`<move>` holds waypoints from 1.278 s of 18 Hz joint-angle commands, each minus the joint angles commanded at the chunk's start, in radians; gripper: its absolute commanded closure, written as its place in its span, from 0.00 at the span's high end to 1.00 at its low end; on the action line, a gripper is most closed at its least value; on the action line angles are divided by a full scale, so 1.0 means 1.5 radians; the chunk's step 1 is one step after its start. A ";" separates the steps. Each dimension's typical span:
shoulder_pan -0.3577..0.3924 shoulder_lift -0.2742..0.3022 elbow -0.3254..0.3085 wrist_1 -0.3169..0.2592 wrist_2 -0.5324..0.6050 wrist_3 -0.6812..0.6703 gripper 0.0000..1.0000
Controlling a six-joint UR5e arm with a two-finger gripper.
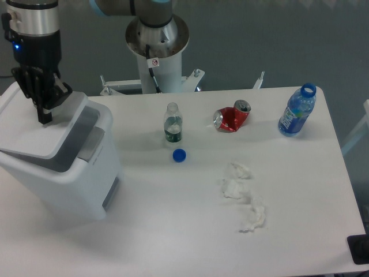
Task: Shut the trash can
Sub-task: 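Lower the gripper onto the lid's edge, pushing it down, then push the lid fully shut with the gripper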
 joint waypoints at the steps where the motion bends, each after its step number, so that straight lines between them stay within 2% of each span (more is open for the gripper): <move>1: 0.001 0.000 -0.004 0.000 -0.001 0.000 0.00; 7: 0.019 -0.003 -0.010 0.013 -0.001 -0.001 0.00; 23: 0.032 -0.014 -0.015 0.014 -0.005 -0.002 0.00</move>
